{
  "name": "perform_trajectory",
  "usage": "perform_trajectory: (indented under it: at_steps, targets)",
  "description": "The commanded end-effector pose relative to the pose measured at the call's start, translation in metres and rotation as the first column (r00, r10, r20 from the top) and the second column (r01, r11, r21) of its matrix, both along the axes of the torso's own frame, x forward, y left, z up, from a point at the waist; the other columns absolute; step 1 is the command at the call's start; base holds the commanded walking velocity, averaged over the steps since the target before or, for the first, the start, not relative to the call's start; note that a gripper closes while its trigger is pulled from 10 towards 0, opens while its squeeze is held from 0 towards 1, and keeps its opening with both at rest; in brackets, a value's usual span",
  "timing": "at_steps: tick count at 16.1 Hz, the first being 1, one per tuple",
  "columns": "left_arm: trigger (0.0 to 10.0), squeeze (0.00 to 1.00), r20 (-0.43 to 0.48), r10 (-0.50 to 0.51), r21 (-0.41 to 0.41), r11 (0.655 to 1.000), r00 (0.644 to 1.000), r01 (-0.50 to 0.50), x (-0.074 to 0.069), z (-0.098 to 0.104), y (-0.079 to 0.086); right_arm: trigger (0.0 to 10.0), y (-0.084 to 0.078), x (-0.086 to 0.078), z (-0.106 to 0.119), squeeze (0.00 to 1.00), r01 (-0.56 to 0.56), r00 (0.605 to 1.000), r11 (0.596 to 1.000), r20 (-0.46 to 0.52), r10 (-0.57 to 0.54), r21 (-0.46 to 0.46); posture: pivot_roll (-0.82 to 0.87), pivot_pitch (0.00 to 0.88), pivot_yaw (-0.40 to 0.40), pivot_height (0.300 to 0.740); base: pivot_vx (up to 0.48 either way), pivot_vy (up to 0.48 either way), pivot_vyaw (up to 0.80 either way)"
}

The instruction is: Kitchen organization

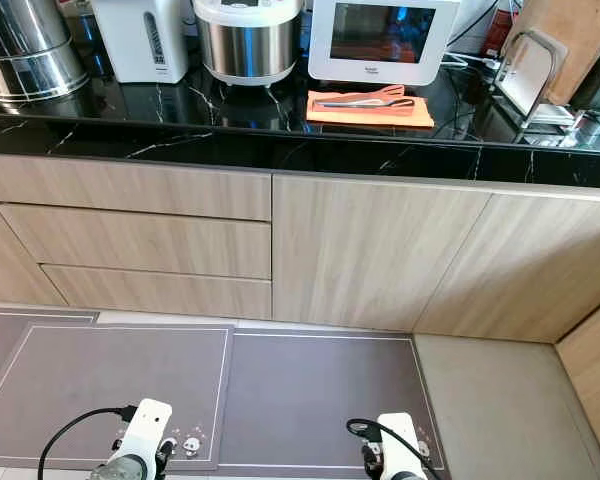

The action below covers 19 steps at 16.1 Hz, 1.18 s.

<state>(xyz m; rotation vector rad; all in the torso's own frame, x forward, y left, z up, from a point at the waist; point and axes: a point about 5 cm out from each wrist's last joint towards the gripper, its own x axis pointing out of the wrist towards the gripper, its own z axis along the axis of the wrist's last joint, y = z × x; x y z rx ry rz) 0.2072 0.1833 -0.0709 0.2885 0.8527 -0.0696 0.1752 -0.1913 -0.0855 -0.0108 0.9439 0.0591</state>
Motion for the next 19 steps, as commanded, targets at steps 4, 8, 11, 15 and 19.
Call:
perform_trajectory:
  at_steps: [4,8,11,15,19]
  targets:
    - [10.0,0.00,-0.140,0.031,-0.083,0.996,0.990,-0.043,-0.011,-0.008,0.003,10.0,-0.006,-0.045,-0.016,0.00,0.285,0.957,0.956,-0.076,-0.280,0.074,-0.09,0.000,-0.012,0.740,0.000,0.000,0.00]
    - [10.0,0.00,-0.142,-0.006,-0.062,0.998,0.990,-0.003,-0.012,-0.009,-0.004,10.0,0.005,-0.038,-0.016,0.00,0.267,0.963,0.958,-0.074,-0.261,0.103,-0.07,0.000,-0.037,0.740,0.000,0.000,0.00]
    - [10.0,0.00,-0.141,-0.027,-0.049,0.999,0.990,0.020,-0.012,-0.009,-0.006,10.0,0.019,-0.029,-0.014,0.00,0.243,0.969,0.961,-0.073,-0.235,0.129,-0.06,0.000,-0.035,0.740,0.000,0.000,0.00]
    - [10.0,0.00,-0.149,-0.032,-0.046,0.999,0.988,0.026,-0.013,-0.010,-0.005,10.0,0.023,-0.030,-0.015,0.00,0.224,0.974,0.966,-0.075,-0.216,0.129,-0.07,0.000,-0.035,0.740,0.000,0.000,0.00]
    - [10.0,0.00,-0.128,0.084,-0.058,0.994,0.988,-0.092,-0.011,-0.007,0.009,10.0,0.025,-0.029,-0.015,0.00,0.219,0.975,0.967,-0.066,-0.212,0.128,-0.04,0.000,-0.031,0.740,0.000,0.000,0.00]
